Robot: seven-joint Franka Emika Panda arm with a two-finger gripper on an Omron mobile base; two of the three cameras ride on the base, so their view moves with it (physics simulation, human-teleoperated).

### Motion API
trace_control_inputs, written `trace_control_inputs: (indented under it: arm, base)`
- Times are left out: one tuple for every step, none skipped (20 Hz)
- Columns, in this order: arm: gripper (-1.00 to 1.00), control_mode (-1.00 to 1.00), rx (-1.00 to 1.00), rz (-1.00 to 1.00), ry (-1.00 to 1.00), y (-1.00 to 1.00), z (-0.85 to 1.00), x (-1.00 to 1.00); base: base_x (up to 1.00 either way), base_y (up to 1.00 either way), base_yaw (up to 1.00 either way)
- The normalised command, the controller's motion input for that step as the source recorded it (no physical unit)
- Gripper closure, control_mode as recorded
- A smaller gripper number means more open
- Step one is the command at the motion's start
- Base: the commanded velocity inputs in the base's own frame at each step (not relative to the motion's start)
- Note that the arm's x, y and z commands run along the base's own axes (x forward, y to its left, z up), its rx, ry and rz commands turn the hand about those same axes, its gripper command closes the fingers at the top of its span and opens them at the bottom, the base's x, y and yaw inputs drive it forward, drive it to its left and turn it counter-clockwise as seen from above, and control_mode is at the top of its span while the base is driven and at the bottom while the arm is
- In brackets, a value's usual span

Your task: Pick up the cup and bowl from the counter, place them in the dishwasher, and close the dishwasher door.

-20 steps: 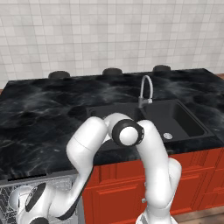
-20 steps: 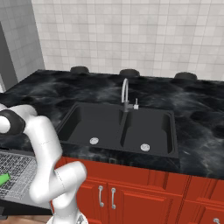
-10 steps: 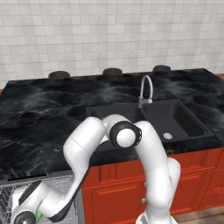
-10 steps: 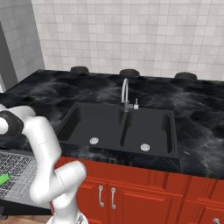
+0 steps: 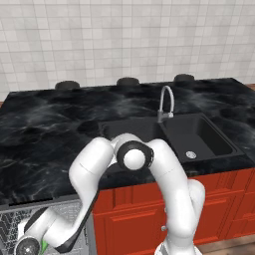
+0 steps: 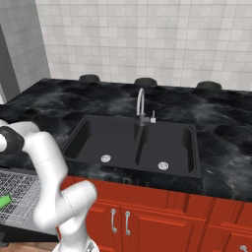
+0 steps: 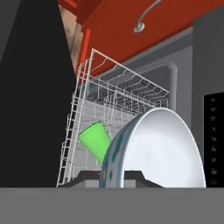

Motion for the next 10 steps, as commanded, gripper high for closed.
trace_control_inputs:
  arm:
    - [1.0, -1.0, -0.23, 0.0, 0.04, -0.04, -0.83, 0.21]
    - [1.0, -1.0, -0.22, 0.0, 0.01, -0.05, -0.72, 0.27]
    - [1.0, -1.0, -0.23, 0.0, 0.0, -0.05, -0.71, 0.27]
    - [1.0, -1.0, -0.22, 0.0, 0.0, -0.04, -0.69, 0.28]
    - [1.0, -1.0, -0.2, 0.0, 0.0, -0.02, -0.65, 0.29]
    - [1.0, -1.0, -0.21, 0.0, 0.0, -0.01, -0.62, 0.27]
    - [1.0, -1.0, -0.19, 0.0, 0.0, -0.04, -0.55, 0.31]
    - [1.0, -1.0, -0.17, 0.0, 0.0, -0.05, -0.45, 0.3]
    - [1.0, -1.0, -0.17, 0.0, 0.0, -0.07, -0.42, 0.29]
    - [1.0, -1.0, -0.16, 0.0, 0.0, -0.09, -0.4, 0.24]
  base:
    - [0.0, 0.0, 0.0]
    - [0.0, 0.0, 0.0]
    - [0.0, 0.0, 0.0]
    - [0.0, 0.0, 0.0]
    - [0.0, 0.0, 0.0]
    - [0.0, 0.0, 0.0]
    - [0.0, 0.0, 0.0]
    - [0.0, 0.0, 0.0]
    - [0.0, 0.0, 0.0]
    - [0.0, 0.0, 0.0]
